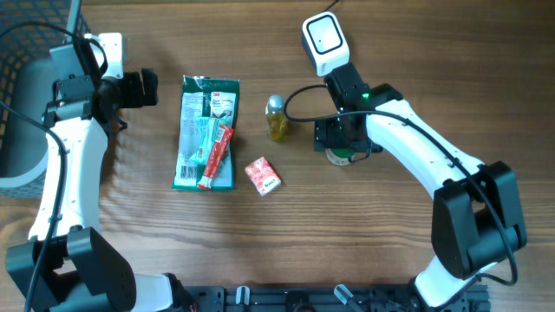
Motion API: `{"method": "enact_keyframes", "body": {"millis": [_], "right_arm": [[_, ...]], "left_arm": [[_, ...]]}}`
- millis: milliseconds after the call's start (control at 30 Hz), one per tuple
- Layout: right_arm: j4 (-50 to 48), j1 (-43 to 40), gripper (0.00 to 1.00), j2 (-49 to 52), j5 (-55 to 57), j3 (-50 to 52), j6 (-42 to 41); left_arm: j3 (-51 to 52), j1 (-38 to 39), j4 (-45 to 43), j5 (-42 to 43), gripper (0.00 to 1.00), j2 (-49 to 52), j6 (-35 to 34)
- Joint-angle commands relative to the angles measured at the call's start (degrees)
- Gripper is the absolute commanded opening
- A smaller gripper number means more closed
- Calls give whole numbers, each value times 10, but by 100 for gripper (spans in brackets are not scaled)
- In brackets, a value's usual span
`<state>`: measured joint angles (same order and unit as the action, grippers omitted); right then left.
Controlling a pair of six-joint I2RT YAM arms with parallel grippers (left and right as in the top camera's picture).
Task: Scan the item barcode
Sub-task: 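Move the right gripper to the green-capped jar and grasp it, then lift the jar with the right gripper up to the white scanner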
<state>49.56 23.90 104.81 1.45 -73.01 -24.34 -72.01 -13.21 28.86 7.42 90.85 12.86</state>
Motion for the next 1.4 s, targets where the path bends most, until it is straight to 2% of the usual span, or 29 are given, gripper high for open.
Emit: {"method": "enact_keyframes", "body": {"millis": [0, 167, 233, 333, 400, 533, 633, 733, 1000, 1200, 1367], "right_arm": [[-22, 0, 96, 9, 30, 28, 3], [-29, 0, 92, 9, 43, 32, 22], [-27, 0, 78, 9, 43, 33, 70], [-20, 0, 67, 9, 43, 33, 93], [-15, 0, 68, 9, 43, 33, 93], [-21, 0, 89, 9, 50, 33, 93], [-28, 0, 89, 9, 49, 34, 92], [-28, 0, 83, 9, 49, 34, 90], [-41, 0, 81, 9, 49, 53, 89], [-28, 0, 67, 7, 47, 44, 90], [60, -2, 53, -31, 52, -50, 110]], "left_arm": [[-8, -2, -1, 7, 100, -7, 9], [-8, -2, -1, 7, 100, -7, 9], [-8, -2, -1, 7, 100, -7, 9], [-8, -2, -1, 7, 100, -7, 9], [-8, -2, -1, 7, 100, -7, 9], [-8, -1, -1, 7, 100, -7, 9], [-8, -2, -1, 7, 100, -7, 9], [-8, -2, -1, 7, 100, -7, 9], [-8, -2, -1, 7, 100, -7, 9], [-8, -2, -1, 7, 100, -7, 9], [-8, -2, -1, 7, 100, -7, 9]]}}
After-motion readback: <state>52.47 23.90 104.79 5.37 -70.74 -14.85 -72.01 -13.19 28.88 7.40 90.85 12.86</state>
